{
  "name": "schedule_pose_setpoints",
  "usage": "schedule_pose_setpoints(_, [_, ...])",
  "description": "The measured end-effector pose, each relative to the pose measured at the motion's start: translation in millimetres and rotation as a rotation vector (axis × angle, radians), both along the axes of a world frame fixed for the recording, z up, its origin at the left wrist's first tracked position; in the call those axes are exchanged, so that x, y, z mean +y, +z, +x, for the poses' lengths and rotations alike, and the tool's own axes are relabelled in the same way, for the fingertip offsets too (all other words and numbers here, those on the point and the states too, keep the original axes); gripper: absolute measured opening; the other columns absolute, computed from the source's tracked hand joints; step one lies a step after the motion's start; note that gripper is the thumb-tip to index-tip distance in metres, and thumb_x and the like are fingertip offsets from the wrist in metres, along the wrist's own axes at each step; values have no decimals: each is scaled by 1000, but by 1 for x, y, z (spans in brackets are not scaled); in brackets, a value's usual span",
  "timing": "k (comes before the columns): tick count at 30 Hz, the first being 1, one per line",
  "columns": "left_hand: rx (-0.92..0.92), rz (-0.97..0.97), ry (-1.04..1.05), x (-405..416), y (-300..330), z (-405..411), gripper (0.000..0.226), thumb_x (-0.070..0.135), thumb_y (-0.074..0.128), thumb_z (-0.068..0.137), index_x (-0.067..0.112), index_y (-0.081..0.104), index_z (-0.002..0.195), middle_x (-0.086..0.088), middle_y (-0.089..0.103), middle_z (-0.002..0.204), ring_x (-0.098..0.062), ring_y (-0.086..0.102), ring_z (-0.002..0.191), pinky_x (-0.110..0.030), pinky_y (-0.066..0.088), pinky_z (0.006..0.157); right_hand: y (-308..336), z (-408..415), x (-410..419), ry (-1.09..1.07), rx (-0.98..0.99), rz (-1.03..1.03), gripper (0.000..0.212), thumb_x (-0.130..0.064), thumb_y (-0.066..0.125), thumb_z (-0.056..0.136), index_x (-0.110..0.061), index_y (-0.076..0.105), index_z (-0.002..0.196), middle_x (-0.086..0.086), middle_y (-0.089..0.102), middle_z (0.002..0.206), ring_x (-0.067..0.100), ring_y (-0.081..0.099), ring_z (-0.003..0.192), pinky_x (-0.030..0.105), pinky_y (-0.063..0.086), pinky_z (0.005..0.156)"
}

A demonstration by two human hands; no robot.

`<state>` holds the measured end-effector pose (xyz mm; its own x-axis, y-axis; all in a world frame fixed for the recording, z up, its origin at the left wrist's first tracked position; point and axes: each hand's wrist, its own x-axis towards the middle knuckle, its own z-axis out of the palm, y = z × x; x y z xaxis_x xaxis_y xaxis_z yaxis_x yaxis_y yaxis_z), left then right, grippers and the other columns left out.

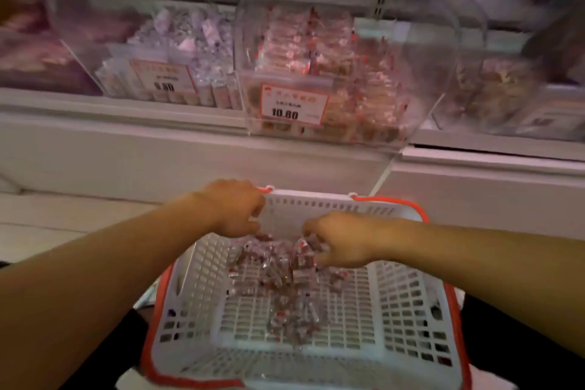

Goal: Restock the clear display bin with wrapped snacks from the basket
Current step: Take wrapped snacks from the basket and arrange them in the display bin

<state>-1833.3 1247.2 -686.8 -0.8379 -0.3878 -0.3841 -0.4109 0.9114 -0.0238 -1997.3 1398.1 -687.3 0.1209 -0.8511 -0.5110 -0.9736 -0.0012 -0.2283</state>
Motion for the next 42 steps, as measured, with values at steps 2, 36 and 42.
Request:
schedule_pose_setpoints(2, [-147,137,241,5,-53,16,48,49,59,89,17,57,124,-7,58,133,-25,55,119,-31,42,96,-59,-8,17,-119,-17,294,61,-28,71,89,-10,44,140,16,58,133,34,56,117,32,46,90])
schedule_pose_setpoints(36, [247,885,1383,98,-260,20,36,28,76,83,0,65,104,-13,70,98,-27,67,88,-39,56,83,-269,-15,46,-1016,-260,170,59,-35,84,78,-12,61,127,8,67,121,15,57,73,25,45,61])
schedule_pose_setpoints(42, [237,1107,1541,93,-243,10,30,23,63,95,-6,65,104,-14,60,78,-21,52,54,-31,51,51,-262,-17,52,-1096,-442,323,54,-11,73,89,-7,52,139,18,64,122,30,71,84,45,62,74])
